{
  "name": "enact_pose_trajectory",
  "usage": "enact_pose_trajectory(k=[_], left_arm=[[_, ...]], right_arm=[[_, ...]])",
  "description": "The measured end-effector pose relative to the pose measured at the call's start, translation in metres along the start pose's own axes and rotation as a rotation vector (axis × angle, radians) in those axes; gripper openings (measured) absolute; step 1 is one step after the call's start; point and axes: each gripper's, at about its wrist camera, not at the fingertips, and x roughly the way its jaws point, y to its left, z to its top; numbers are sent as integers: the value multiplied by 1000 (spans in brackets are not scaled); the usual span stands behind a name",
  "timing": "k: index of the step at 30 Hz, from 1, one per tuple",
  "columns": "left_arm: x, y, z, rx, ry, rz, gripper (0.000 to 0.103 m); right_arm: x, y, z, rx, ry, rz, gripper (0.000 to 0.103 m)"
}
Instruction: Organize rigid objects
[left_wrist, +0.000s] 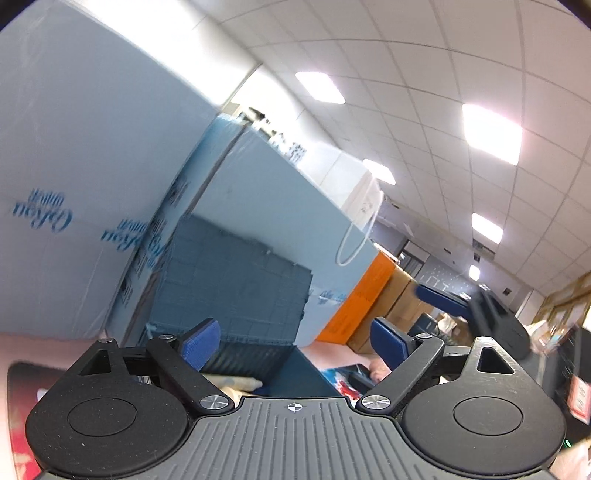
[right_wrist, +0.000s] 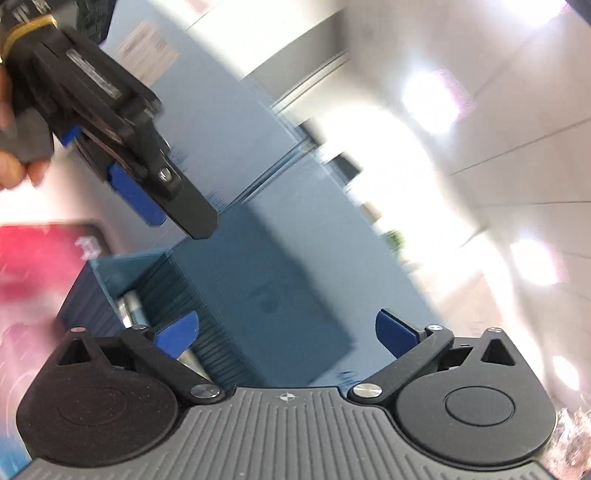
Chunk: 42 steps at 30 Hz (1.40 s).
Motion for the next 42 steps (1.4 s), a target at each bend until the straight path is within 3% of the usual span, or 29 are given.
enact_pose_trajectory(k=[5,10,18,21,26,29,36,42], left_arm=[[-9,-25,-2,76,-96,23,96],[-25,-65,-5,215,-217,39,103],[-47,-115,-32,338,-299,82,103],[-55,-109,-47,354,-319,186,103],[-61,-79,-75,359,-308,444,103],[-64,-65,-91,335,-354,531,103],[-50,-52,-94,322,-360,633,103],[-39,-50,-98,345,-342,659,103]], right_arm=[[-45,1,-21,224,-61,-156,103],[-81,12,-40,404,-120,-280,103],[-110,23,-55,610,-168,-350,103],[-104,27,-63,719,-157,-374,103],[-81,42,-77,824,-72,-464,103],[-68,50,-82,883,-27,-475,103],[-50,58,-85,936,28,-466,103],[-44,63,-85,950,50,-440,103]])
